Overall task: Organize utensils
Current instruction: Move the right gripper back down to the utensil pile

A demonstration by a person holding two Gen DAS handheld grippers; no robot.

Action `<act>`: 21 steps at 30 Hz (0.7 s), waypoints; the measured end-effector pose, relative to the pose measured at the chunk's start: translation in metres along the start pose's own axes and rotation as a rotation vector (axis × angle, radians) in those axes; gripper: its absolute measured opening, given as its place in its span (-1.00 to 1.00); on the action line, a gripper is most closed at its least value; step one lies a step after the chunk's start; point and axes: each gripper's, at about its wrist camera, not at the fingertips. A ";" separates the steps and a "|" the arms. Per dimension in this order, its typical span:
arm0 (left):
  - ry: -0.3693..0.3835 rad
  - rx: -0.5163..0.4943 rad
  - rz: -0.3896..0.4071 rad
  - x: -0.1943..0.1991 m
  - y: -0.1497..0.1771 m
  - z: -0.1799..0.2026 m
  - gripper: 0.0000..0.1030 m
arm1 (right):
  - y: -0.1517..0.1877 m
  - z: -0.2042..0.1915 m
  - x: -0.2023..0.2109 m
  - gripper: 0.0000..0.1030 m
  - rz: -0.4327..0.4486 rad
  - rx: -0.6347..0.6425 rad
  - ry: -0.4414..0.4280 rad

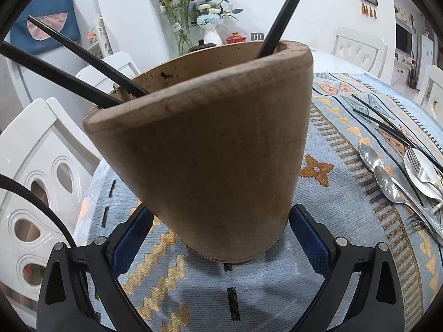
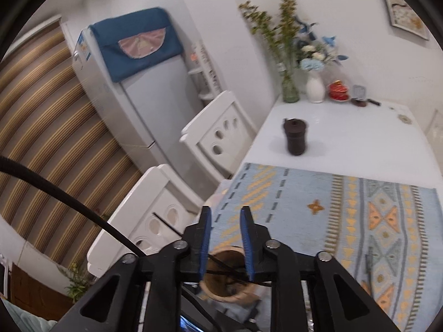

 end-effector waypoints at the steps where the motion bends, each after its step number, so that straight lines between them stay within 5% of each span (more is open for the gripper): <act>1: 0.000 -0.001 -0.003 -0.001 -0.001 0.001 0.92 | 0.001 0.008 0.005 -0.40 0.008 -0.015 0.017; 9: 0.000 -0.001 -0.006 -0.003 -0.002 0.001 0.92 | 0.023 0.072 0.024 -0.37 -0.010 -0.095 0.193; 14: 0.000 -0.002 -0.005 -0.003 -0.003 0.001 0.92 | 0.066 0.122 0.016 -0.36 -0.137 -0.183 0.281; 21: -0.001 -0.002 -0.005 -0.003 -0.003 0.001 0.92 | 0.134 0.135 -0.029 -0.36 -0.349 -0.251 0.259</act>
Point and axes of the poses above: each gripper's, at about its wrist camera, not at the fingertips, and x roughly against the way its jaws point, z to its right, y to its underside, and after that the axes turned 10 degrees about y, right-handed
